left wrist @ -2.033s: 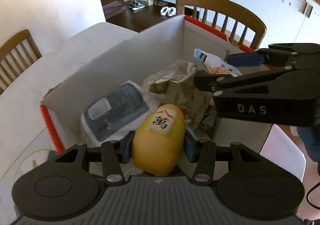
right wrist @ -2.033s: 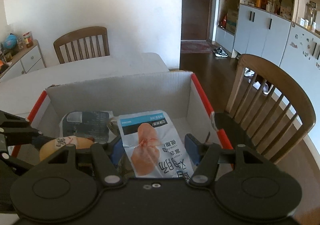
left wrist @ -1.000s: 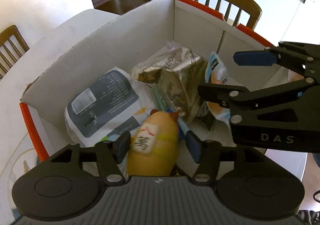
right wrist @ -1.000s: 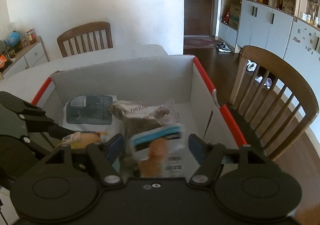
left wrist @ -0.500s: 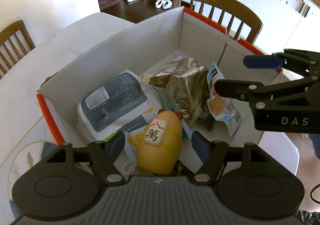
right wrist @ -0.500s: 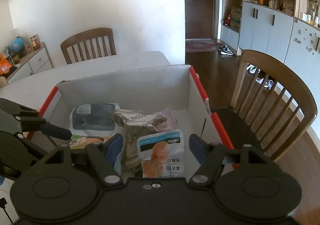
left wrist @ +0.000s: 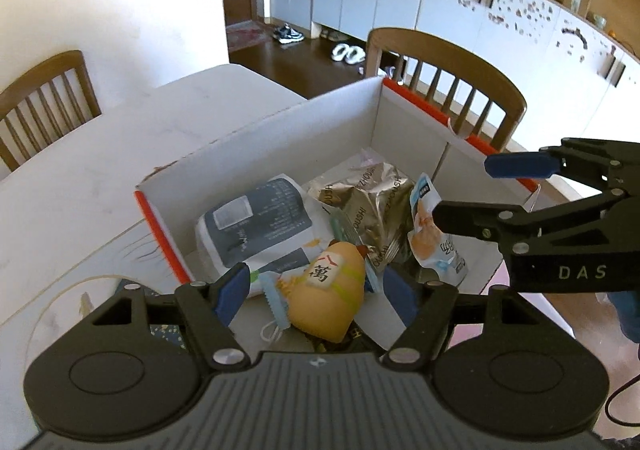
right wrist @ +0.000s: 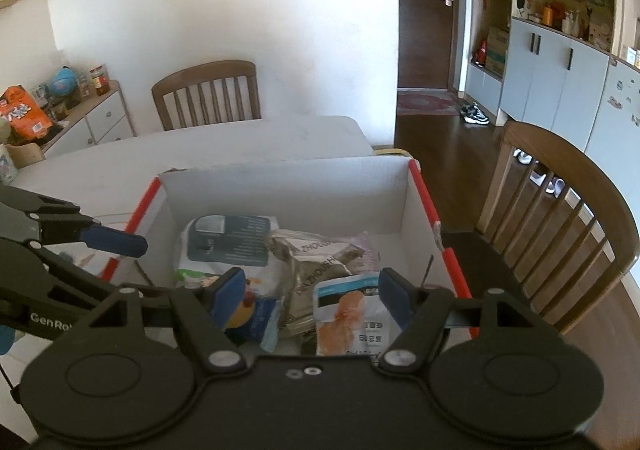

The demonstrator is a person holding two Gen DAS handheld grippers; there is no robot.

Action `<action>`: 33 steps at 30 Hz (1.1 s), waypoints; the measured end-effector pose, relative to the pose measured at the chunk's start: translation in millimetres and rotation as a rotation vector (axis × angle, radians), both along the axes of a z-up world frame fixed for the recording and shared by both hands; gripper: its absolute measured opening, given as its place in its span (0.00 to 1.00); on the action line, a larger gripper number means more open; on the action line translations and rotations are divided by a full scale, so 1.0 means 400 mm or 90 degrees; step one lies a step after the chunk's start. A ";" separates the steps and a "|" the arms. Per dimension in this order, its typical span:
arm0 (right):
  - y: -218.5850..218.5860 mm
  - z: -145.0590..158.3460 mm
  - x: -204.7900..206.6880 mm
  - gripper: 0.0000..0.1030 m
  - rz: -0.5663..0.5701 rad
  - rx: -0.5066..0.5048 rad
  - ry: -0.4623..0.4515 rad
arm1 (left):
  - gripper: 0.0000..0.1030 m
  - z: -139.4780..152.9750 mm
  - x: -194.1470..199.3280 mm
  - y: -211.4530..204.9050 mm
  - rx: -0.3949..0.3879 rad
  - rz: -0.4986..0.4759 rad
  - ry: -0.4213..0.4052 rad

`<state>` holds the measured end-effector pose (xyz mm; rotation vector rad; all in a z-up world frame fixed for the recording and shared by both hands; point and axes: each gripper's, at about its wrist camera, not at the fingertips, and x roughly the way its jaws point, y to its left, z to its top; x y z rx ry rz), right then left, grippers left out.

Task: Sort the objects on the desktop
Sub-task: 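Open both tools to drop the packet and figurine into the box, then withdraw both tools slightly above the filled shoebox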

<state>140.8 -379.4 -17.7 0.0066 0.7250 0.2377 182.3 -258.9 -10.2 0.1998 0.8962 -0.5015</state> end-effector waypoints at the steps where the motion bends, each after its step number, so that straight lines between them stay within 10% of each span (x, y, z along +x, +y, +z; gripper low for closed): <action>1: 0.003 0.005 -0.004 0.71 0.003 -0.001 -0.002 | 0.71 0.006 -0.004 0.005 -0.004 0.004 -0.002; 33: 0.079 0.070 -0.106 0.91 0.072 -0.035 0.003 | 1.00 0.043 -0.105 0.139 -0.051 0.124 -0.031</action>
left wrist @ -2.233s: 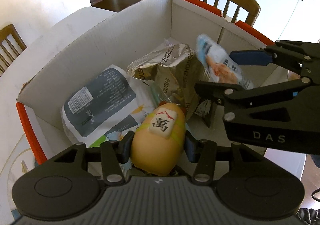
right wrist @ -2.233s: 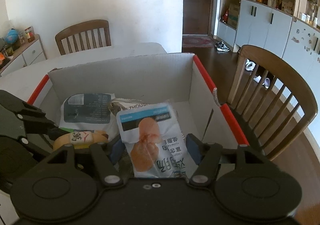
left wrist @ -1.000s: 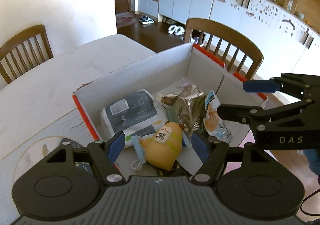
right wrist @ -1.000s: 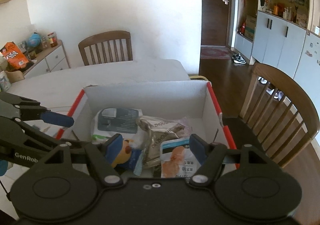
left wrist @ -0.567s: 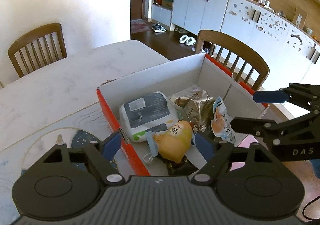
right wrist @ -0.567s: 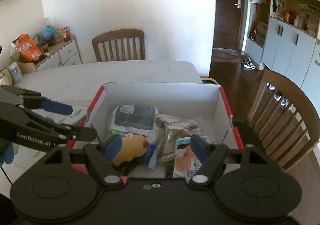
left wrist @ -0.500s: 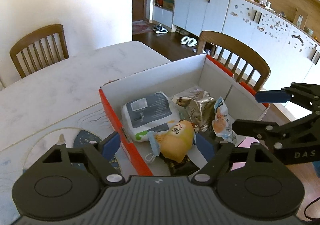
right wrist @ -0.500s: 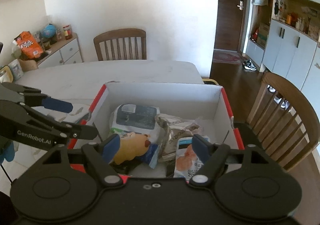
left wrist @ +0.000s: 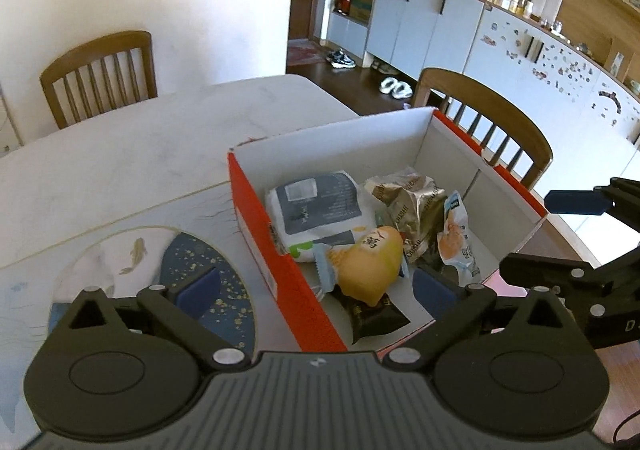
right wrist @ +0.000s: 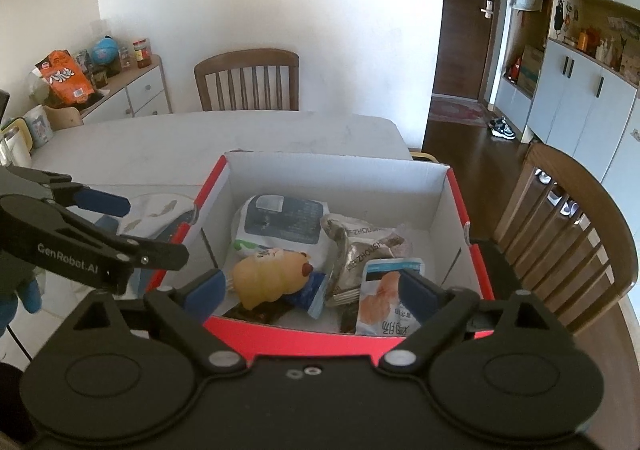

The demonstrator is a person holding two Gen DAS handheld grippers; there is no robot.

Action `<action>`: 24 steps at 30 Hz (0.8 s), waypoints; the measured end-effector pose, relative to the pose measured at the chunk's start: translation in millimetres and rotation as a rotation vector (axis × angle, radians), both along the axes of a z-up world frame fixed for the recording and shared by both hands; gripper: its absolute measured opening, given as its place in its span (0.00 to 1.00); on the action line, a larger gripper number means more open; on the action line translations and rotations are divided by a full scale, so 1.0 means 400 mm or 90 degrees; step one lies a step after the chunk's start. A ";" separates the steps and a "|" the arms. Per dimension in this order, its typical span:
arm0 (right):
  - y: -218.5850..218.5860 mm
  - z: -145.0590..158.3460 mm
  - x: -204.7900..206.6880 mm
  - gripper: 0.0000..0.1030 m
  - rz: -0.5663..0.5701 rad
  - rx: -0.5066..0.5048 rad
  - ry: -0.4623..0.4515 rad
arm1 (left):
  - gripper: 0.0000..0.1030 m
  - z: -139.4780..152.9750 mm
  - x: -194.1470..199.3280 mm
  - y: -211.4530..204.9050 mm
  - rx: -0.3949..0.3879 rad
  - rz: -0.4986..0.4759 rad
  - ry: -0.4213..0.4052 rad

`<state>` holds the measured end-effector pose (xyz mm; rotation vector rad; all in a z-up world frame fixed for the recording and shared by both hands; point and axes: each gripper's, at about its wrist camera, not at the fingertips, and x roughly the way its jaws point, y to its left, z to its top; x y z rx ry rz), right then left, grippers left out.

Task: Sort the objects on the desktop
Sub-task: 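Withdraw both tools slightly above the filled shoebox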

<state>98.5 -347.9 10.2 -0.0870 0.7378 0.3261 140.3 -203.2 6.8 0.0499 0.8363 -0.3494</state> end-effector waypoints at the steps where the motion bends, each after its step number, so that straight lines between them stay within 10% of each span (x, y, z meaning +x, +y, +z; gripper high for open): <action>1: 0.000 0.002 -0.002 0.91 0.000 0.001 -0.001 | 1.00 0.005 -0.005 0.003 0.001 0.004 -0.005; 24: 0.011 0.014 -0.034 0.91 -0.003 0.009 0.001 | 1.00 0.042 -0.066 0.060 -0.008 0.042 -0.036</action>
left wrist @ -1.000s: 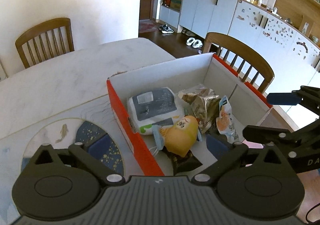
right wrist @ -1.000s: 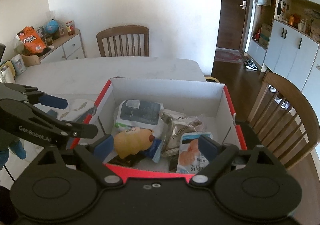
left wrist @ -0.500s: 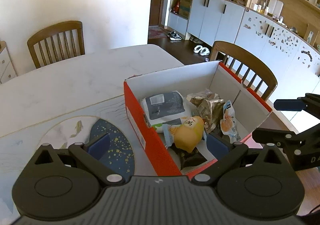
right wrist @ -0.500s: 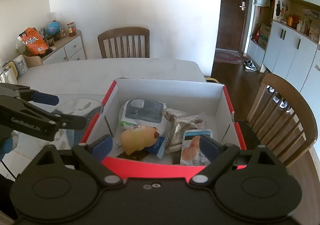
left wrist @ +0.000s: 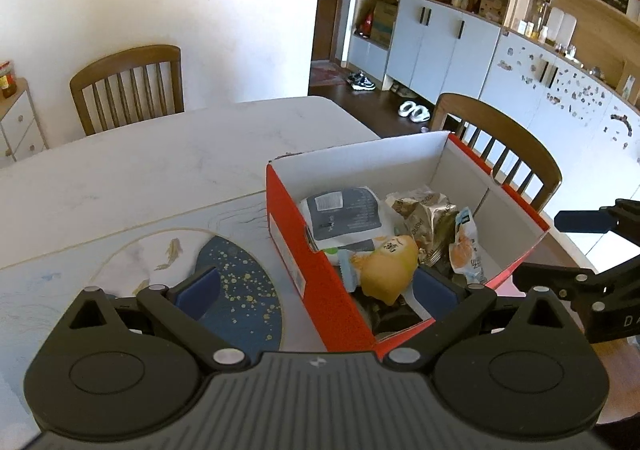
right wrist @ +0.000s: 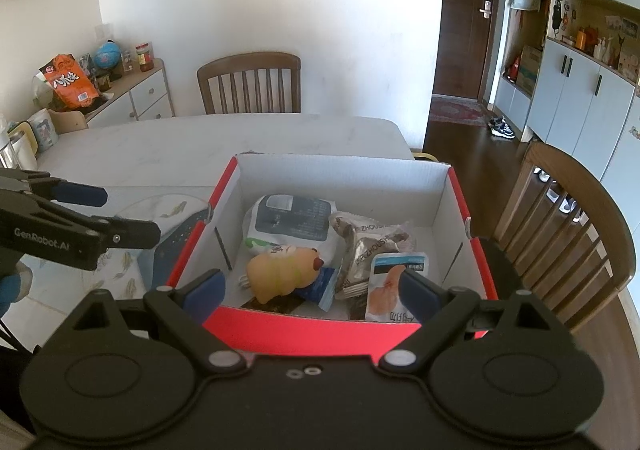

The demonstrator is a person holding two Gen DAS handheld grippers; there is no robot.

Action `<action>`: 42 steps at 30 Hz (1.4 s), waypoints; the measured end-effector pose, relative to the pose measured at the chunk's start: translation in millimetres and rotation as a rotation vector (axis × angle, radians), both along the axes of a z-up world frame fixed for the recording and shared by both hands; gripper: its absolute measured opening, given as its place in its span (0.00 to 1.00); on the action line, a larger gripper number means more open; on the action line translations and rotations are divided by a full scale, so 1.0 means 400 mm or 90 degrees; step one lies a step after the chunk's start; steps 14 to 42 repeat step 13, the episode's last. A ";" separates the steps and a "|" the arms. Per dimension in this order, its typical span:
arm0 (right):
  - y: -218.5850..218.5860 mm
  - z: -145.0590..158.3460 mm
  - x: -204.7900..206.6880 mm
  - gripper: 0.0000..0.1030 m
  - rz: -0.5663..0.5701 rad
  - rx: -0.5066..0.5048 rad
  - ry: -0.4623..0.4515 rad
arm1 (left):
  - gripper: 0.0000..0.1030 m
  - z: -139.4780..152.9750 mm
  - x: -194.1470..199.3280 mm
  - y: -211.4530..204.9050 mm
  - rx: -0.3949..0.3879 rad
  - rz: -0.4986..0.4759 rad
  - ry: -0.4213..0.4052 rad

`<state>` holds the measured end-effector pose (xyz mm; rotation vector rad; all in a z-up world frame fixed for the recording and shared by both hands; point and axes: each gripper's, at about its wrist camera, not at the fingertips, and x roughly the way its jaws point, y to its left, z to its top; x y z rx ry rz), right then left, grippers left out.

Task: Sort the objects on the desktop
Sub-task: 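Withdraw both tools slightly above the filled shoebox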

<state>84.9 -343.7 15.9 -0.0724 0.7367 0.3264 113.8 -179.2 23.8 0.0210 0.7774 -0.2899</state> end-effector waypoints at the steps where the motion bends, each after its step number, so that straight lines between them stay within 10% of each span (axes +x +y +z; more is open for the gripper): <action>1: 0.000 0.000 0.000 0.91 0.000 0.000 0.001 | 1.00 0.000 0.000 -0.001 0.002 -0.001 -0.001; 42: 0.003 -0.007 0.000 0.91 -0.007 -0.004 0.005 | 1.00 -0.001 -0.012 -0.006 0.004 -0.020 -0.010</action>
